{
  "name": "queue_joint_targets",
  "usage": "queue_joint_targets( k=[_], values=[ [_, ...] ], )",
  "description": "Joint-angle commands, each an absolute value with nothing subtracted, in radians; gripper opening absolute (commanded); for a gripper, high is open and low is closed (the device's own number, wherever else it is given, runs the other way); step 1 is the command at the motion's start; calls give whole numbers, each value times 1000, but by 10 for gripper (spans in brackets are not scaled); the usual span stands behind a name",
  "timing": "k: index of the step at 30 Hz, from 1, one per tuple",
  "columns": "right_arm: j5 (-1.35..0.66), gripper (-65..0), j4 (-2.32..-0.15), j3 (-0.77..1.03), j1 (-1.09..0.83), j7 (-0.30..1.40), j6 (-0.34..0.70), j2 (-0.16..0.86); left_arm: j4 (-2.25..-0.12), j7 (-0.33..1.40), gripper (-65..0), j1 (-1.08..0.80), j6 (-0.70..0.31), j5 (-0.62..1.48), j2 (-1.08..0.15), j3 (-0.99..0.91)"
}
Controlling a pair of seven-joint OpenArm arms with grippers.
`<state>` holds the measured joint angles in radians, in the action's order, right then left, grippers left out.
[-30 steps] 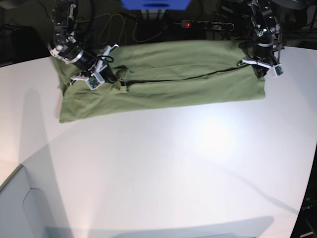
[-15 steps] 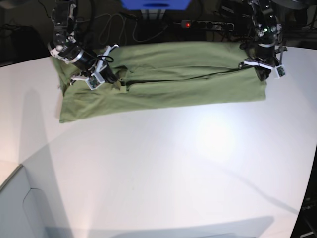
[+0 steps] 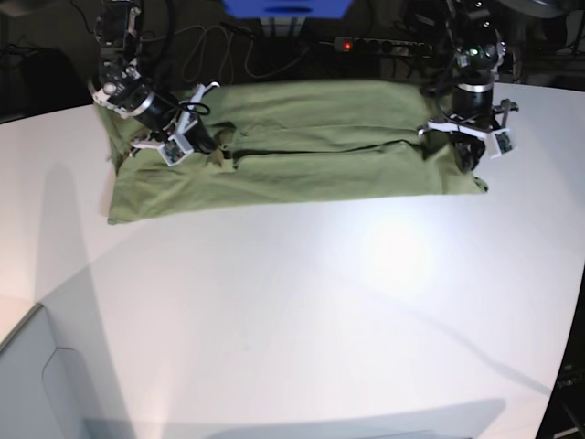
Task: Fold the T-shirt properly
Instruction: 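Carry the strip end with the left gripper toward the right gripper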
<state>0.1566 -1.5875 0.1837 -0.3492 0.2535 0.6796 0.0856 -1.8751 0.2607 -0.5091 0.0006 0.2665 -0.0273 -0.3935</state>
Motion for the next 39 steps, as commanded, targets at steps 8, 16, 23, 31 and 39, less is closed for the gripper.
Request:
queue_joint_targets(
  k=[8,16,23,31,39],
  values=[
    [171,-649,-1598,183,-351,269,698,93,-1899,237,-650,-558,8,268,-21,-186],
    [173,-649,-1598,183,-351,269,698,94,-1899,237,-650,-549,8,268,-24,7],
    [173,-649,-1598,183,-349,269,698,94,-1888,237,-650,-507,10,268,-31,160],
    [173,-649,-1598,183,-351,269,698,99,-1844,245,-650,-447,10,266,-31,249],
    [173,-649,-1598,185,-354,269,698,99,-1784,237,-650,-406,10,266,-24,318]
  ],
)
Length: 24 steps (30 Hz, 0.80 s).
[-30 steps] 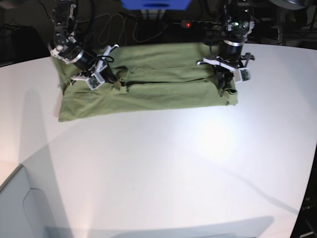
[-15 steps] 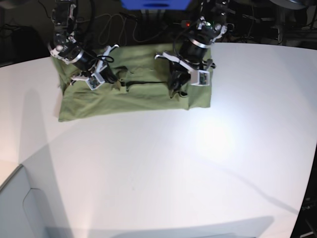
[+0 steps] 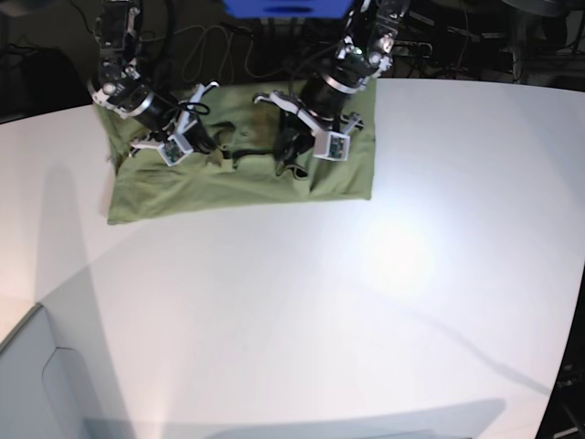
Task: Fold the T-shirt properly
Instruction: 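Carry the strip end with the left gripper toward the right gripper, then lower the folded half onto the strip and open the left gripper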
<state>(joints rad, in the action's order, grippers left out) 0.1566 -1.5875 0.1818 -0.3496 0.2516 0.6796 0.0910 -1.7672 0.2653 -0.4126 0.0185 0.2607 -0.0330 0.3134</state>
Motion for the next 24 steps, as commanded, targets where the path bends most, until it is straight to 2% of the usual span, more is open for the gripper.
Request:
queue_joint_targets(
  k=[1,24],
  values=[
    [173,-649,-1598,185,-354,269,698,99,-1782,237,-650,-400,10,266,-24,331],
    [173,-649,-1598,186,-354,269,698,101,-1702,237,-650,-315,10,268,1,389]
  ],
)
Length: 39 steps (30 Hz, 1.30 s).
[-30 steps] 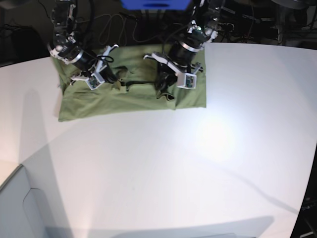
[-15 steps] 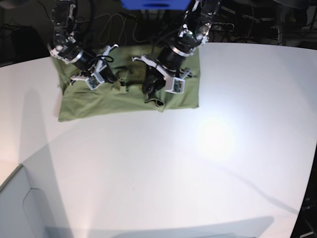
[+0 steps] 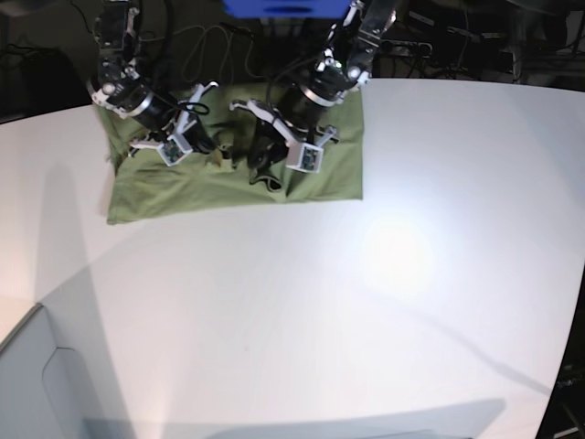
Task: Fold the T-shirt properly
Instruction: 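Lower the folded half onto the strip and open the left gripper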
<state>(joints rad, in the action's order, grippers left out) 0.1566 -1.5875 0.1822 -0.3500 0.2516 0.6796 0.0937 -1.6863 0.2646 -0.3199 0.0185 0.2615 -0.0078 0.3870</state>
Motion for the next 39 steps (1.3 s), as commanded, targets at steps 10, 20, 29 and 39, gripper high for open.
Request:
queue_joint_targets(
  k=[10,20,29,39],
  values=[
    [173,-649,-1598,188,-351,269,698,101,-1693,243,-650,-286,10,271,1,389],
    [174,-649,-1596,188,-349,269,698,101,-1681,245,-650,-271,10,274,1,389],
    [174,-649,-1593,186,-349,269,698,101,-1690,246,-346,-280,5,277,18,390],
    [174,-649,-1589,183,-354,269,698,120,-1874,246,-338,-326,8,274,-1,381]
  ],
)
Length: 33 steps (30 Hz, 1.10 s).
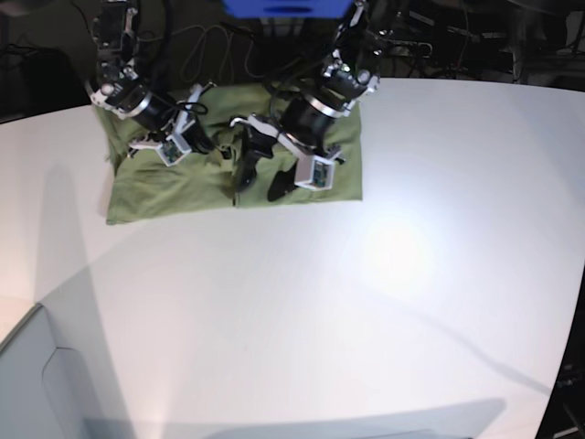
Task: Fold the T-shirt properly
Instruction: 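Lower the folded half onto the strip and open the left gripper, then press and smooth the folded shirt with both grippers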
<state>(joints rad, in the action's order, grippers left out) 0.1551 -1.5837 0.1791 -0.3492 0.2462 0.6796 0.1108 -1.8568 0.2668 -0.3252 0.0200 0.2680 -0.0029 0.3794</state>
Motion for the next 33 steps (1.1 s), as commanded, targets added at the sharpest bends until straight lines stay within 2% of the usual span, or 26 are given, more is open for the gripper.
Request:
queue_joint_targets(
  k=[1,10,20,33],
  values=[
    [174,-649,-1589,183,-354,269,698,120,-1903,246,-338,-328,8,274,-21,381],
    [174,-649,-1589,188,-352,269,698,120,-1972,237,-341,-390,8,275,-122,315],
    [174,-649,-1590,183,-352,269,698,116,-1813,243,-341,-397,2,277,-119,257],
    [174,-649,-1596,183,-358,271,698,114,-1687,236,-341,-343,4,277,-117,456]
  ],
)
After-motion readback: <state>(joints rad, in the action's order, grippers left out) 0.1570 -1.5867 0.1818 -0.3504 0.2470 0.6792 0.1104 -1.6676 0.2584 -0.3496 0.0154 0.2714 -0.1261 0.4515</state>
